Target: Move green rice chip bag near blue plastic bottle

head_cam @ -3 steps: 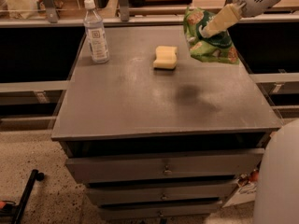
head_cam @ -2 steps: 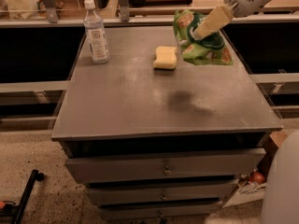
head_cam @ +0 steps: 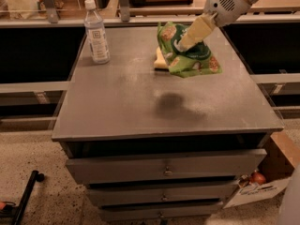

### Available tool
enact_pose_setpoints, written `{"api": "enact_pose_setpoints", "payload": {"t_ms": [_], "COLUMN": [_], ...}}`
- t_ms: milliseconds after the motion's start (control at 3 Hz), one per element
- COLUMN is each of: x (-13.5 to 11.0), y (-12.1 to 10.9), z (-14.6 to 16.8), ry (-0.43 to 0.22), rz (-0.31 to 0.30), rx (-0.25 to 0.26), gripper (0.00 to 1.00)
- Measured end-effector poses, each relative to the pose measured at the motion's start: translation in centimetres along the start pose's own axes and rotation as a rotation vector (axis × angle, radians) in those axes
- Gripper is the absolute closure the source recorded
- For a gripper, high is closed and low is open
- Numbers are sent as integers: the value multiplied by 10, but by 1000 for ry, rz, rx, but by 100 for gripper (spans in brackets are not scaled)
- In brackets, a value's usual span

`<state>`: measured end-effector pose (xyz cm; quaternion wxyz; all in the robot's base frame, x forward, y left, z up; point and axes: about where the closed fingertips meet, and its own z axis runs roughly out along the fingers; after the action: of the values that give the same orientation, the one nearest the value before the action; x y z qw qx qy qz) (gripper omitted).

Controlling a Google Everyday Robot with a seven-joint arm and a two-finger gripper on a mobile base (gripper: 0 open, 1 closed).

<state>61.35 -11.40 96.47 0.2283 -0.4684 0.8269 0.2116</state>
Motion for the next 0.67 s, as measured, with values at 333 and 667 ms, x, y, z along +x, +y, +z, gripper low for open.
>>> {"api": "enact_pose_setpoints", "payload": {"t_ms": [333,667], "x": [-3,-17], "y": [-3,-4], "z": [17,38], "ry": [33,22], "rz": [13,30], "rx": [33,5], "gripper": [100,100]}}
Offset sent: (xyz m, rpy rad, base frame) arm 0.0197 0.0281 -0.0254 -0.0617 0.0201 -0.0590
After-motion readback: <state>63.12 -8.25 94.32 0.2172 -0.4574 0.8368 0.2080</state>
